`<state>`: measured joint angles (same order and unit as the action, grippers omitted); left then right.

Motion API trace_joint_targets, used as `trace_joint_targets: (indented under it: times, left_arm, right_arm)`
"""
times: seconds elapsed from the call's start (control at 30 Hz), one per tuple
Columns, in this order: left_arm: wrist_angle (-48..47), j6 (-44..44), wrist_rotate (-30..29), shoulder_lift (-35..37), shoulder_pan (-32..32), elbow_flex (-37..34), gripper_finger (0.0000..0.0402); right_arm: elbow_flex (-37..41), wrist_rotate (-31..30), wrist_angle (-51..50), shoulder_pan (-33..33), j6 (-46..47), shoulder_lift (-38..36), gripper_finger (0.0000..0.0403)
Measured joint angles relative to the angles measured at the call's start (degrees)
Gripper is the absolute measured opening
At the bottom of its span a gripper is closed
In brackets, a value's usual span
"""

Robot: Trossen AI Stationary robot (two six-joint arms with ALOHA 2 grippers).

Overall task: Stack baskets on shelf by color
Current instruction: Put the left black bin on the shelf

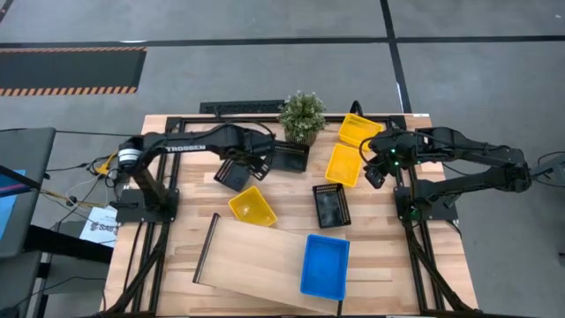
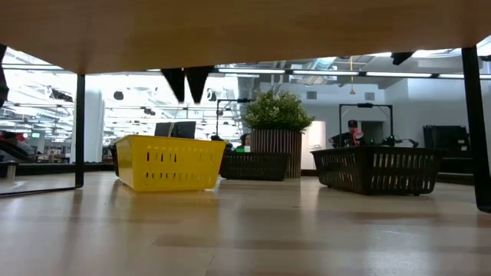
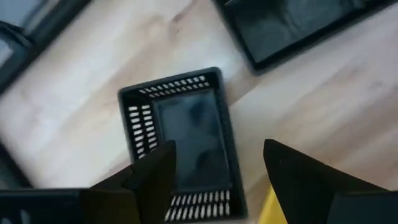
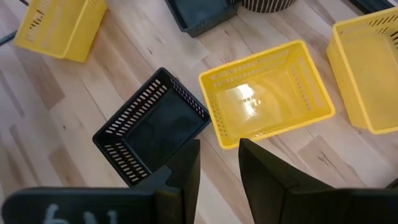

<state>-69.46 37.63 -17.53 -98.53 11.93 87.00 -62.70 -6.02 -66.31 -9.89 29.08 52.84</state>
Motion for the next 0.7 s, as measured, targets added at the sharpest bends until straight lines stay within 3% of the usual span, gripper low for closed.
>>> trace_joint_targets:
  times: [0.13,0.27,0.37,0.7]
  left_arm:
    - [9.63,1.32,2.18,2.17,2.42,-10.99,0.0231]
    - [16.95,2.49,6.27,2.33,2.97,-17.42,0.0231]
    - [22.32,3.06,8.72,2.17,2.84,-19.75,0.0231]
    - [25.16,3.98,6.81,1.8,2.64,-25.39,0.0231]
  right_arm:
    - [0.0,-0.02,0.57,0.0,0.69,0.0,0.0135]
    - [0.0,-0.07,0.79,0.0,0.9,0.0,0.0134]
    - [0.0,-0.11,0.8,0.0,0.92,-0.01,0.0135]
    - [0.0,-0.11,0.77,0.0,0.96,-0.02,0.0134]
